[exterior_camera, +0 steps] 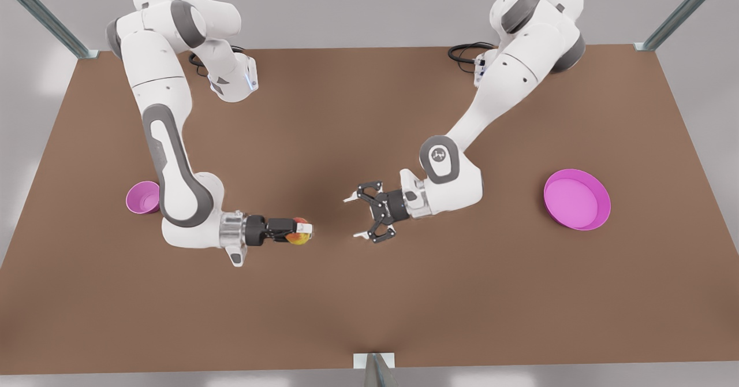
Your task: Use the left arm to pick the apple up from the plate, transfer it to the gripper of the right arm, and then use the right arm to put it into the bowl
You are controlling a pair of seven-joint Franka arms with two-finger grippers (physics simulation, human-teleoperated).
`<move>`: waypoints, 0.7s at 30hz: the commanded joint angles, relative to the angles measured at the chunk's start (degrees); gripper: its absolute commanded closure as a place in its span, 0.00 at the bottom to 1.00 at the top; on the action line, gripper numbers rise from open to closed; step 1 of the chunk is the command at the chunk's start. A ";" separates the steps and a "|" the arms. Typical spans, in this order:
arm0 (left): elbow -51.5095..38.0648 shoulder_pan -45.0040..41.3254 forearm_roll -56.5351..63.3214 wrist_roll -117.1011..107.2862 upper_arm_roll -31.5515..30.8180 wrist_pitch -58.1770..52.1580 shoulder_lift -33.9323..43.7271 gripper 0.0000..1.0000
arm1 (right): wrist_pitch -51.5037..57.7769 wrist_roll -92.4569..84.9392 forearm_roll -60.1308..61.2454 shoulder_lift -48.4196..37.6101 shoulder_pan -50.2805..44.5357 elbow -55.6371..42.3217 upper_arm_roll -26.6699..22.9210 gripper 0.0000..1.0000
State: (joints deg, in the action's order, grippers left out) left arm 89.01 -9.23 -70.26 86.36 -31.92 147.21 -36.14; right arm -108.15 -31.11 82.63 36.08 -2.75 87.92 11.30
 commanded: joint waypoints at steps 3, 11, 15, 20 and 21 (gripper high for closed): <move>4.17 6.59 61.61 -68.33 9.33 -43.98 15.84 0.00 | 5.76 0.00 -22.15 -2.59 4.15 0.59 0.04 0.45; -6.57 10.46 68.50 -81.62 26.38 -55.36 28.41 0.00 | 6.02 0.79 -58.46 -12.70 8.63 8.76 -0.05 0.45; -9.12 10.11 68.76 -81.62 26.20 -54.66 27.35 0.00 | 6.02 -3.60 -66.98 -15.60 13.64 13.41 0.04 0.45; -9.21 10.29 68.94 -81.79 26.55 -54.57 26.56 0.00 | 4.79 -7.73 -77.18 -19.03 18.74 18.87 0.04 0.45; -9.21 10.29 68.94 -81.97 26.55 -54.57 26.56 0.00 | 3.22 -9.04 -78.76 -19.64 19.62 20.53 0.04 0.45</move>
State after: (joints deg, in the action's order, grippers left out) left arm 79.83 1.12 -1.39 32.32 -5.34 93.31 -9.56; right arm -103.28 -33.51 9.57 16.95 16.42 107.59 11.31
